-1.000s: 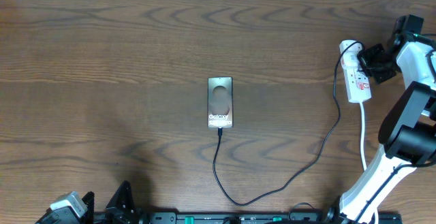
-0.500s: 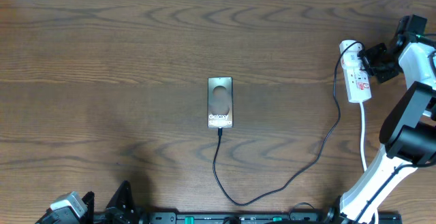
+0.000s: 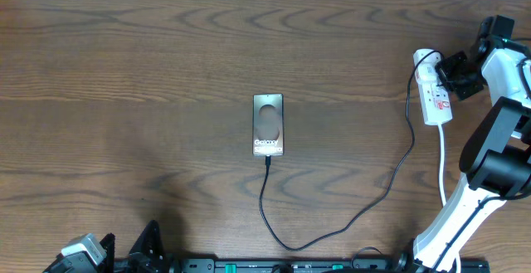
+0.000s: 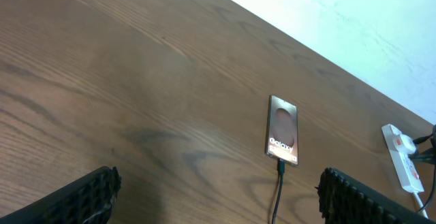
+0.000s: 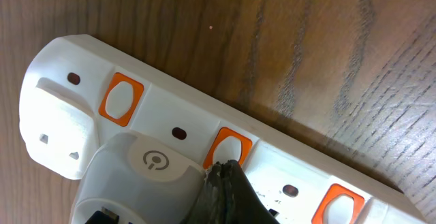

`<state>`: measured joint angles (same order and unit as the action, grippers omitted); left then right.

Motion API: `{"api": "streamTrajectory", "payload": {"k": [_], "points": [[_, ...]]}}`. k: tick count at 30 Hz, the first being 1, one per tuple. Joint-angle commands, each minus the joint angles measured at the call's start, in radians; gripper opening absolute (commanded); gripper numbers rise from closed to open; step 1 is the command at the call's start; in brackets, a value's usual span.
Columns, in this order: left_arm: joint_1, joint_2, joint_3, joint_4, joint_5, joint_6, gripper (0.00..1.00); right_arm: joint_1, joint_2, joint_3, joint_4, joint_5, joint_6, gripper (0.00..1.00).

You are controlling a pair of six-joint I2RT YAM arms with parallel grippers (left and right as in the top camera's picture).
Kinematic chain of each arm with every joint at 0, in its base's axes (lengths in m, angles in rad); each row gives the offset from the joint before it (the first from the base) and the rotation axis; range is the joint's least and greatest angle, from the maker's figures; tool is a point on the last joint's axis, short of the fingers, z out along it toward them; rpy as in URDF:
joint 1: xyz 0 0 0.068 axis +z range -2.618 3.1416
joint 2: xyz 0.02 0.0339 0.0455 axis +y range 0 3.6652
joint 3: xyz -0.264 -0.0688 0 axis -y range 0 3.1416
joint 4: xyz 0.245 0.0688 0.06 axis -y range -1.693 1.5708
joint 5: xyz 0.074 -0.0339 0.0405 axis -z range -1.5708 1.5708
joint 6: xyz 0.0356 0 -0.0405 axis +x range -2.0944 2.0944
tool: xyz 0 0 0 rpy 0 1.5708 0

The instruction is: Plug charger to phone and switch on socket

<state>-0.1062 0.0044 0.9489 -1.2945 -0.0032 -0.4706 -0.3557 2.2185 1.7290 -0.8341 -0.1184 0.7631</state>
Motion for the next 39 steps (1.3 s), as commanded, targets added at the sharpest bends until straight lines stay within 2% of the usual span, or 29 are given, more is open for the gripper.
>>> {"api": "streamTrajectory", "payload": {"k": [1, 9, 20, 29, 33, 39], "points": [[0.005, -0.002, 0.011, 0.000, -0.008, 0.006, 0.94, 0.042, 0.105, -0.022, -0.019, -0.108, -0.047, 0.01], [0.005, -0.002, 0.011, -0.003, -0.008, 0.006, 0.94, 0.032, 0.158, -0.022, -0.087, -0.221, -0.111, 0.01], [0.005, -0.002, 0.011, -0.003, -0.009, 0.006, 0.94, -0.003, 0.166, -0.022, -0.147, -0.202, -0.164, 0.01], [0.005, -0.002, 0.011, -0.004, -0.009, 0.006, 0.94, -0.122, 0.046, -0.021, -0.236, -0.194, -0.158, 0.01], [0.005, -0.002, 0.011, -0.004, -0.008, 0.006, 0.94, -0.160, -0.021, -0.021, -0.224, -0.195, -0.158, 0.01], [0.005, -0.002, 0.011, -0.003, -0.009, 0.006, 0.94, -0.146, -0.046, -0.012, -0.204, -0.198, -0.157, 0.01]]}}
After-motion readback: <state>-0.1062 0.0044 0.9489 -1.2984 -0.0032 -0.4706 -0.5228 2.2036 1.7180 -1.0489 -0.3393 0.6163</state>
